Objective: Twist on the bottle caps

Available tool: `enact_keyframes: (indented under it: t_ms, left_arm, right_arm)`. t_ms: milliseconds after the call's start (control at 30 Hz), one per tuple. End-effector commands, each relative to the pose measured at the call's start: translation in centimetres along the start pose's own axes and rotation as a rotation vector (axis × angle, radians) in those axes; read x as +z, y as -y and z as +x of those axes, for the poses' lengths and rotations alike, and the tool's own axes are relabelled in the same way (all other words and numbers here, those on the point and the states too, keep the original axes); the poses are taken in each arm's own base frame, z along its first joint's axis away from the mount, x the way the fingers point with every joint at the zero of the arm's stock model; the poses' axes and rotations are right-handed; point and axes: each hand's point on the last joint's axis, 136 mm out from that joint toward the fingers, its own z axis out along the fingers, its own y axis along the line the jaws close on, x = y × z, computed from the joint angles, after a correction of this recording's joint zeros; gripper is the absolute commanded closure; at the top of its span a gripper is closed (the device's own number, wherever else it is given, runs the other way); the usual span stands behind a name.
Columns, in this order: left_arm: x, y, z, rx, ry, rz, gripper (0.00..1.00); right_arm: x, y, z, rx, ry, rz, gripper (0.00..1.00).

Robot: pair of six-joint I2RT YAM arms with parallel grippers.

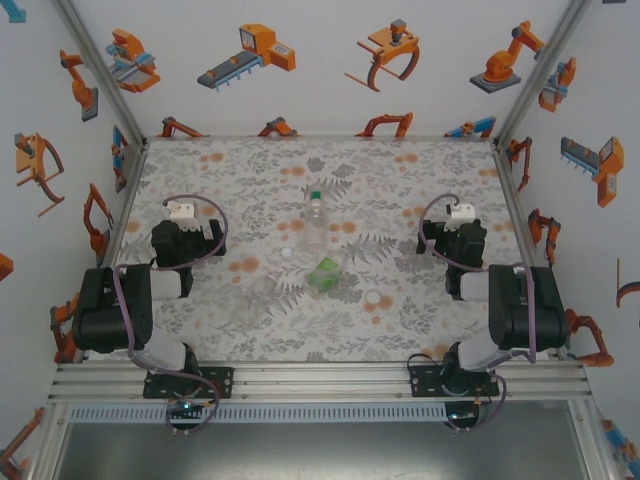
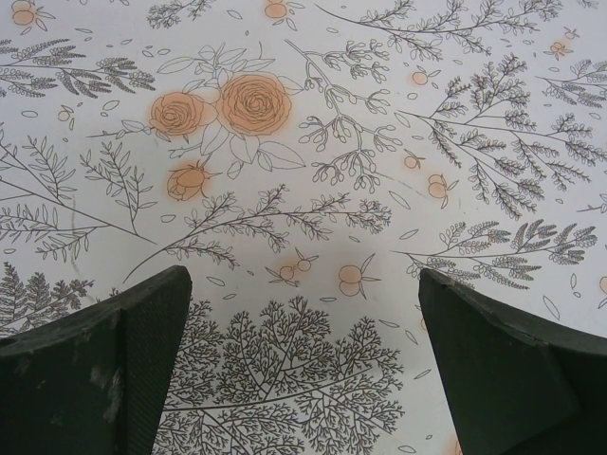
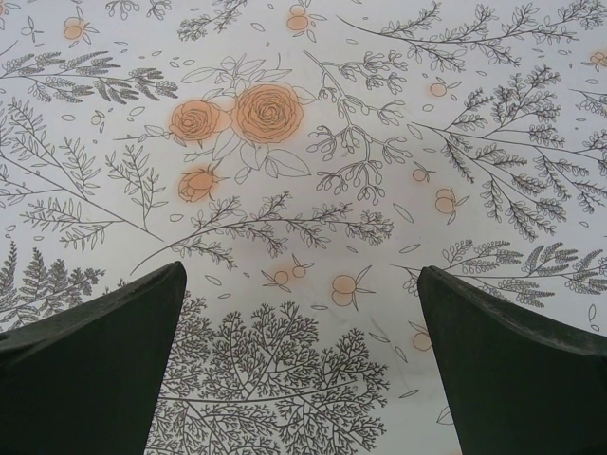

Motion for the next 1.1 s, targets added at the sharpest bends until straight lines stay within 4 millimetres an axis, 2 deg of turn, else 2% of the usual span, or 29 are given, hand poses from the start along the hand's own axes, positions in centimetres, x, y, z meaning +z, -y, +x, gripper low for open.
enact_keyframes:
  t_ms: [0, 100, 233, 367, 500, 667, 833, 967, 1067]
  left_arm:
    - [-0.2, 0.2, -0.5, 0.017, 0.026, 0.015, 0.03]
    - [-0.2, 0.2, -0.5, 0.018, 0.026, 0.016, 0.03]
    - [-0.1, 0.3, -0.6, 0.018, 0.026, 0.016, 0.03]
    - [-0.3, 0.4, -0.8, 0.024, 0.028, 0.02, 0.03]
    - [-0.7, 0.3, -2.0, 0.029, 0.008, -0.008, 0.03]
    - [-2.0, 0.0, -4.0, 0.023, -0.017, -0.086, 0.03]
    - [-3.6, 0.5, -6.5, -0.063, -0.072, -0.11, 0.03]
    - [-5.4, 1.8, -8.1, -0.131, -0.147, -0.058, 0.03]
    - [-7.0, 2.8, -8.4, -0.153, -0.229, -0.024, 0.03]
  right_arm:
    - [0.0, 1.3, -0.5, 0.021, 0.024, 0.067, 0.01]
    - [0.2, 2.5, -0.3, 0.047, -0.007, 0.134, 0.01]
    - [0.2, 2.5, -0.3, 0.047, -0.006, 0.133, 0.01]
    - [-0.1, 1.4, -0.6, 0.021, 0.012, 0.077, 0.07]
    - [-1.1, 1.9, -2.1, 0.029, 0.025, 0.11, 0.07]
    - [-2.0, 1.3, -3.7, 0.026, -0.011, 0.103, 0.09]
    - [-2.8, -0.7, -4.7, 0.074, -0.068, 0.053, 0.11]
    - [-3.7, -3.4, -5.0, 0.091, -0.17, -0.002, 0.14]
    - [-4.6, -6.0, -5.0, 0.116, -0.249, -0.046, 0.16]
